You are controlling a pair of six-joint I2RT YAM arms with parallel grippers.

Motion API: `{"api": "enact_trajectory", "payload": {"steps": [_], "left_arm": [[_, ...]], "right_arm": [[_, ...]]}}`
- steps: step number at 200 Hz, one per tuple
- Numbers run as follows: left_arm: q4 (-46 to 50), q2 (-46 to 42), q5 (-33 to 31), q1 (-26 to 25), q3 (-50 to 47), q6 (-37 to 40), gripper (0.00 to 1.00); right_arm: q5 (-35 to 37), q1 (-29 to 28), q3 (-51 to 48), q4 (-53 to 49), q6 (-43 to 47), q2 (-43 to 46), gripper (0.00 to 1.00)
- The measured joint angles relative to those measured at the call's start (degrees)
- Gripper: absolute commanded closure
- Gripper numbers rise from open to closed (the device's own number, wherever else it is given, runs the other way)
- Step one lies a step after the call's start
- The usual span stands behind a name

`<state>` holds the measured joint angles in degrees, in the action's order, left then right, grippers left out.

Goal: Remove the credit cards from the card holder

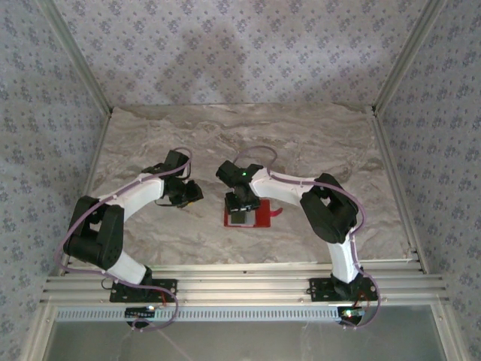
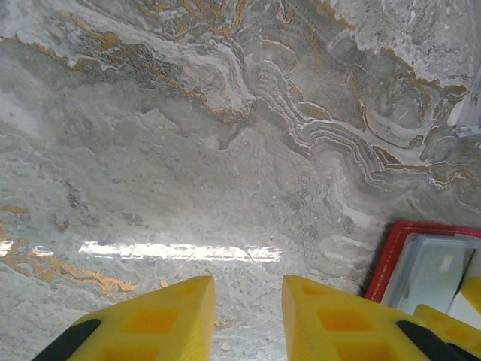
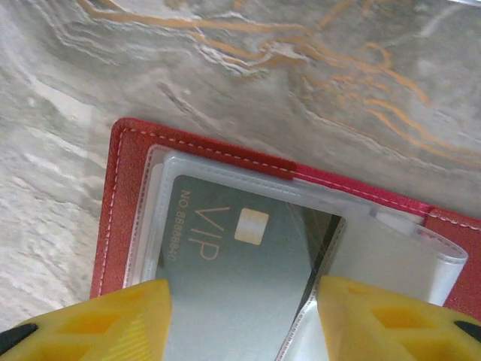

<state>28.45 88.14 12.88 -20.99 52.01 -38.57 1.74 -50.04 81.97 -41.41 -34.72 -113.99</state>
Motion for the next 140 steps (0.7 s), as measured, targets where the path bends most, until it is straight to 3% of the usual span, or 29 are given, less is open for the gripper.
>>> {"api": "enact_trajectory", "payload": {"steps": [140], "left_arm": [[0.6,0.1,0.0,-1.2,0.5,0.0,0.7]], "right_arm": [[11.1,0.4,-0.1,-9.8,0.2,3.6,0.4]]}}
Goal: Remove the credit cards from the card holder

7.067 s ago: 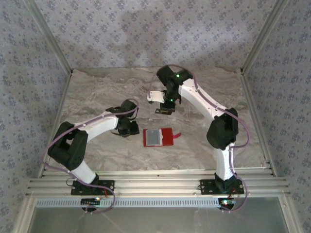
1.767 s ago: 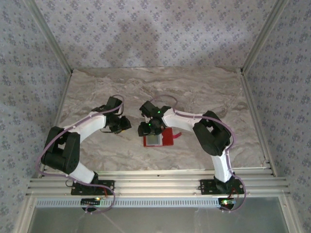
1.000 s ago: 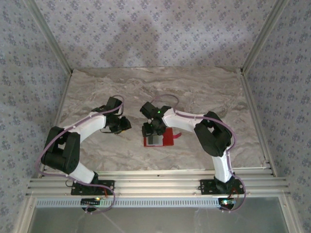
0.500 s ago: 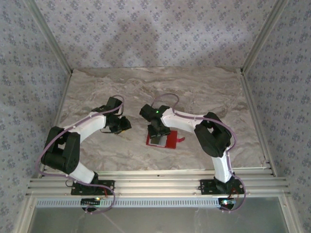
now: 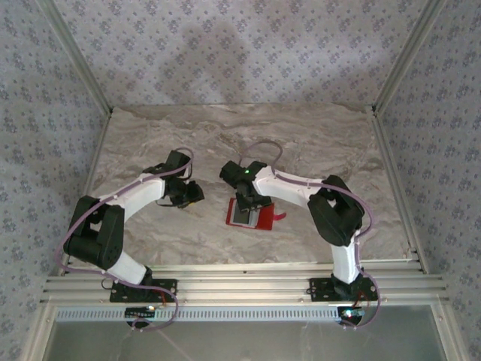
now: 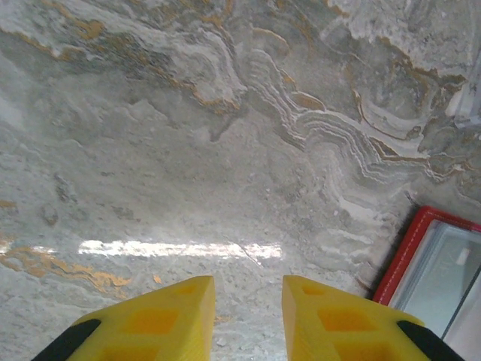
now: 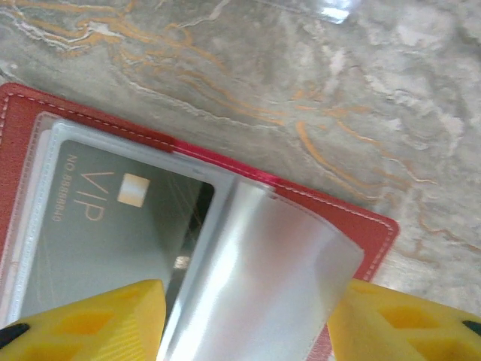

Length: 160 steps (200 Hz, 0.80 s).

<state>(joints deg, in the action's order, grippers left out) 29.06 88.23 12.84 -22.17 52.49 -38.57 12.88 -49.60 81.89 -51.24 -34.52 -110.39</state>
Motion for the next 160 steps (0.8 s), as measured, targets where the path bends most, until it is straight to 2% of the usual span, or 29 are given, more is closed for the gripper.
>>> {"api": "enact_trajectory", "payload": {"steps": [49,111,160], "left_arm": [[1.1,0.6,-0.2,-2.0,3.5,0.0,0.7],[2.2,3.5,-0.4,-6.6,7.0,0.0,0.7],[2.3,6.1,-0.4,-11.3,8.1,-0.2,0.7]], "right_arm": [[-0.7,2.6,-5.9,0.9,0.0,4.2,0.41],[-11.9,7.7,-16.5,10.9,-0.2,6.8,0.47],[-14.7,8.7,-17.7,14.8,-0.2,7.4,0.51]]}}
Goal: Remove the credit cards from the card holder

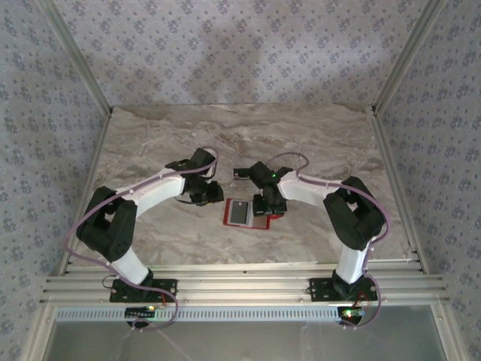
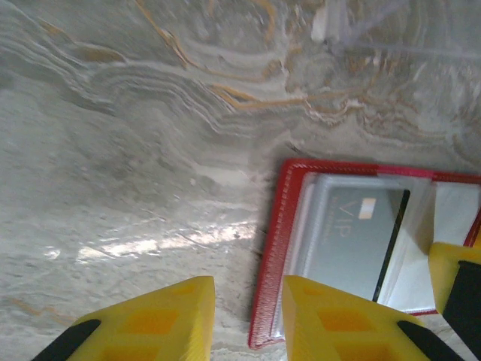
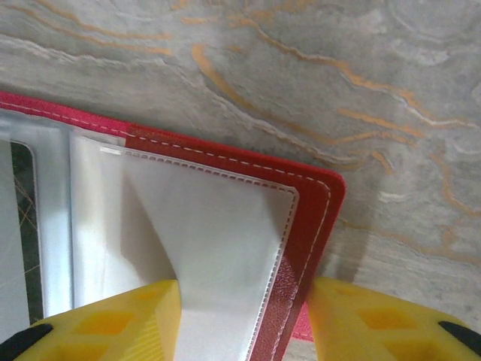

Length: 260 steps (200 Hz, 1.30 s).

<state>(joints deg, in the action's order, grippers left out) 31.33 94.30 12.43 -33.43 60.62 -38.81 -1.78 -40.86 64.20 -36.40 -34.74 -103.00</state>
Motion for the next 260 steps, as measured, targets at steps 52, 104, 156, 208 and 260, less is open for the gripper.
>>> {"api": "enact_trajectory", "payload": {"steps": [52,104,156,208,260], "left_arm": [[0.2,2.3,0.0,-3.1,1.4,-0.5,0.72],[0.4,4.9,0.0,-4.9,3.3,-0.7,0.75],[0.3,7.5,0.2,-5.3,3.4,-0.7,0.79],[-0.1,9.0,0.2,-5.3,3.3,-0.7,0.81],[-0.6,9.0,0.3,-5.3,2.6,-0.7,0.81]], "right_arm": [[1.7,0.0,0.1,-0.8,0.0,2.0,0.5],[0.7,0.0,1.3,-1.9,0.0,6.2,0.5],[-8.2,0.4,1.0,5.1,-2.2,6.5,0.52],[-14.7,0.9,-0.3,12.1,-5.3,5.0,0.54],[-19.2,0.9,-1.5,17.1,-8.0,2.4,0.55]]}}
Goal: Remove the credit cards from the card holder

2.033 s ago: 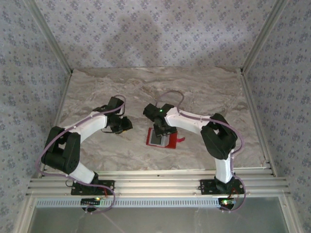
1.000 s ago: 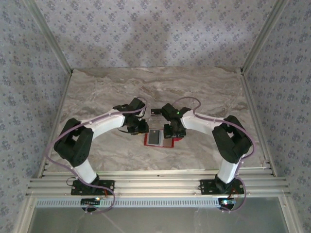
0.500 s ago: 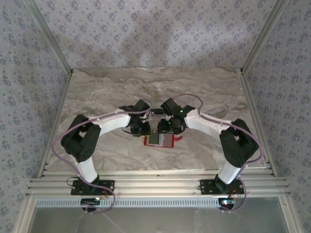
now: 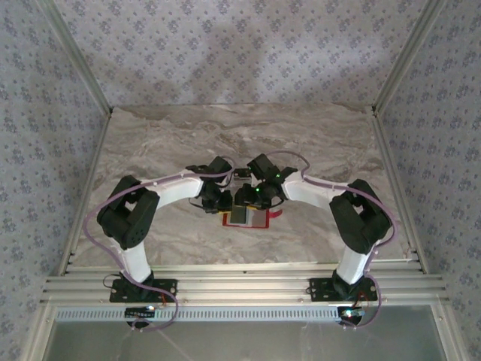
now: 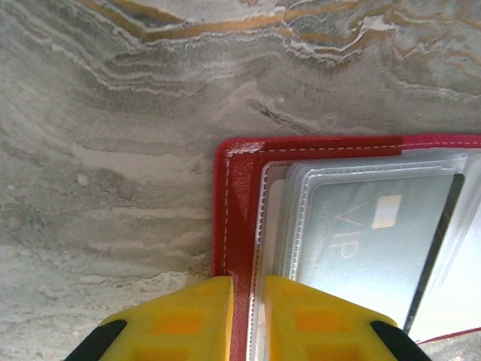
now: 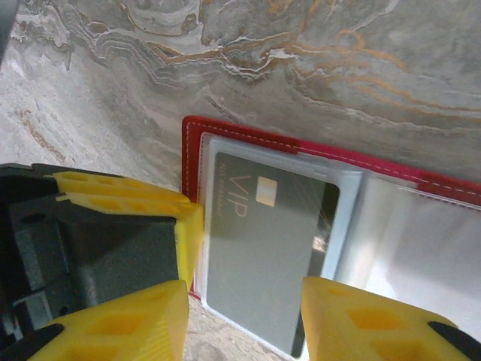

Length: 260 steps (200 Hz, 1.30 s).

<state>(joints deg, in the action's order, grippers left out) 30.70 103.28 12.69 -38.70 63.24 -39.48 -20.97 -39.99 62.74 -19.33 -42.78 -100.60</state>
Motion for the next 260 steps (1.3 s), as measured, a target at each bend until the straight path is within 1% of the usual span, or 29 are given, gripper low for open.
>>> {"api": "enact_trajectory", "payload": {"steps": [22,134,222,260], "left_arm": [[-0.4,0.0,0.0,0.0,-0.2,0.0,0.81],[-0.5,0.0,0.0,0.0,-0.2,0.0,0.81],[-0.4,0.0,0.0,0.0,-0.2,0.0,0.81],[0.6,-0.5,-0.5,0.0,-0.1,0.0,0.8]], "right_arm": [[-1.0,0.0,-0.1,1.2,-0.6,-1.1,0.55],[-0.7,0.0,-0.3,1.5,-0.7,-3.2,0.56],[4.6,-0.2,-0.3,-2.8,1.1,-2.9,0.56],[5.1,-0.2,-0.3,-3.3,1.2,0.1,0.55]]}}
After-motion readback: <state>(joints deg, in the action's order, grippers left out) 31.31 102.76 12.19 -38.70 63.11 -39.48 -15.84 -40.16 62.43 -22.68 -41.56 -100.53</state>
